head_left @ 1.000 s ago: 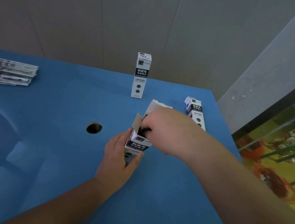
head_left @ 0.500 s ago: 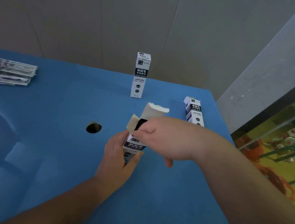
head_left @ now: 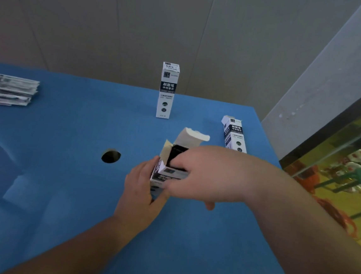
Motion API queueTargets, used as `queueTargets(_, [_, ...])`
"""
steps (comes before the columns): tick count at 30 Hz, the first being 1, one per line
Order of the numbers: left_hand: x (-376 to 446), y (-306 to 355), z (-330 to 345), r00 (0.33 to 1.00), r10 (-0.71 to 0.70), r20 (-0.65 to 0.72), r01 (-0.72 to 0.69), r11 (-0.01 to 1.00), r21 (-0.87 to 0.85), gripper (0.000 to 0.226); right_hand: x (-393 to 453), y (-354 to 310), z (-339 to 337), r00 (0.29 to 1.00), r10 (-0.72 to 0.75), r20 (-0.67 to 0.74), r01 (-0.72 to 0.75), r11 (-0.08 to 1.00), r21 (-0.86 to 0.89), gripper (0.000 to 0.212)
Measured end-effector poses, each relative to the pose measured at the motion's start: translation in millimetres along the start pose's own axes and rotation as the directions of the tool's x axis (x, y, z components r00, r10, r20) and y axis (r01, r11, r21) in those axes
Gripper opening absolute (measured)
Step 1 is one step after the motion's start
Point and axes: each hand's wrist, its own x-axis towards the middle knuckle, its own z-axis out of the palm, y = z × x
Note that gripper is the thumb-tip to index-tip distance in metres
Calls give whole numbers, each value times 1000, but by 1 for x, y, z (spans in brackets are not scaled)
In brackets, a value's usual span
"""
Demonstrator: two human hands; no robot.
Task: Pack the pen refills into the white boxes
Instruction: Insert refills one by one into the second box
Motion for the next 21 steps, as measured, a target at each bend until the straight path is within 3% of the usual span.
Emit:
queueTargets(4, [3,-9,2,998,-68,-18,65,987,-150,55,-16,33,-5,970,-56,-236,121,955,272,38])
queueTargets(6, [2,-11,4,997,-72,-40,65,985,-163,50,-14,58,-1,935,53,-349,137,858,496,39])
queueTargets(8, [2,-16,6,996,-67,-51,56,981,-188,44,3,89,11,870,209,-446,121,787,605,25])
queueTargets(10, [2,-20,7,994,-83,-65,67,975,-211,41,26,115,29,837,303,-456,-63,881,469,28])
queueTargets(12, [1,-19,7,990,-101,-96,79,974,-210,38,48,129,50,862,303,-406,-199,939,280,40])
queueTargets(17, [0,-18,8,986,-47,-158,15,980,-196,44,91,134,98,920,179,-350,-141,981,131,43])
queueTargets(21, [2,-16,7,985,-60,-163,23,976,-217,42,115,134,121,884,127,-449,-124,992,37,34])
